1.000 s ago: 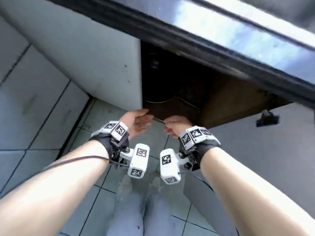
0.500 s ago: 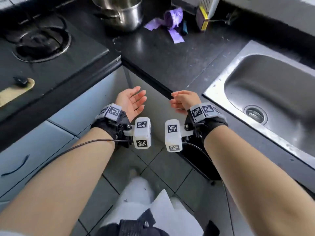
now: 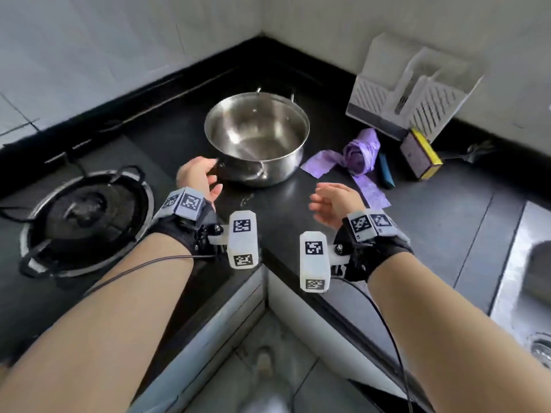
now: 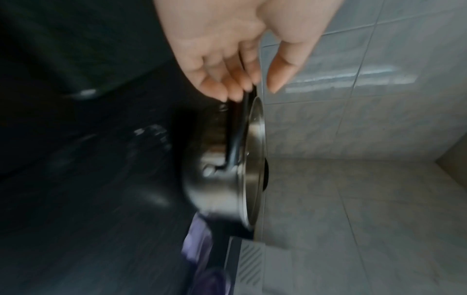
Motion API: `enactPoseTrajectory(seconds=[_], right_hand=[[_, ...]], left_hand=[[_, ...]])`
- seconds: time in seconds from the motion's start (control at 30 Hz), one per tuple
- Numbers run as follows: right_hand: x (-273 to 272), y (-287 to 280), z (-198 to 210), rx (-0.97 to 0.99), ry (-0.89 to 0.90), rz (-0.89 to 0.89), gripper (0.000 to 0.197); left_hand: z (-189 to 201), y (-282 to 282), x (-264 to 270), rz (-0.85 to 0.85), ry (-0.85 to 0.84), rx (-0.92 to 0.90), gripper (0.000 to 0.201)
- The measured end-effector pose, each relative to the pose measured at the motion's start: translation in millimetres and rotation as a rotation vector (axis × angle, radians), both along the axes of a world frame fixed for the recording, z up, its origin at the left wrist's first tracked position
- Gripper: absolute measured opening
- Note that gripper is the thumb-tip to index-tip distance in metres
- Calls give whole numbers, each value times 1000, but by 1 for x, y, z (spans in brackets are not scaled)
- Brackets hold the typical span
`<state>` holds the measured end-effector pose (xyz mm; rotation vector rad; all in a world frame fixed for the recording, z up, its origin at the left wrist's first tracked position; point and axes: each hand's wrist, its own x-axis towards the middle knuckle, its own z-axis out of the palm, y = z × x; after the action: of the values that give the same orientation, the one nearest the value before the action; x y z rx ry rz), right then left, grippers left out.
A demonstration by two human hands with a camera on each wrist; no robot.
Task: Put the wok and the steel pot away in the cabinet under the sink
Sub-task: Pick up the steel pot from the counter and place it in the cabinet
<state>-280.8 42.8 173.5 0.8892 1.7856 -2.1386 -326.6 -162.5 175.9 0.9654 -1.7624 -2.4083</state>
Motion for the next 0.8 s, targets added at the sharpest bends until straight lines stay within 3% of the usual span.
enactPoseTrajectory(seconds=[0.1,0.17,0.27,0.3,0.33,0.4,0.43,0.6,0.8], right_hand=[[-63,-18,1,45,-2,-21,5],[-94,-24,-1,104,-28,-3,32],[-124,-28,-3,265,-72,1,59],[-130,-28,-5,305,-90,7,60],[-134,-29,-5,313,-88,7,49],[-135,-29,-7,283,-79,-6,12],[-133,-28,-8,272,-80,-6,10],[-110,-23,-6,199,-100,40,13],[-35,21,25,99,-15,61,25]], left_hand=[[2,-26,-62,-95,-85,-138,52],[-1,-34,-86,-222,-140,-170,69],[-7,-33,-101,-397,-210,-141,60],[-9,-31,-101,-438,-226,-136,56],[-12,-29,-101,-461,-243,-135,55],[-15,-27,-99,-472,-253,-98,59],[-17,-26,-99,-460,-249,-48,57],[-11,-29,-83,-470,-226,-8,67],[14,-23,-7,-649,-196,-23,62]])
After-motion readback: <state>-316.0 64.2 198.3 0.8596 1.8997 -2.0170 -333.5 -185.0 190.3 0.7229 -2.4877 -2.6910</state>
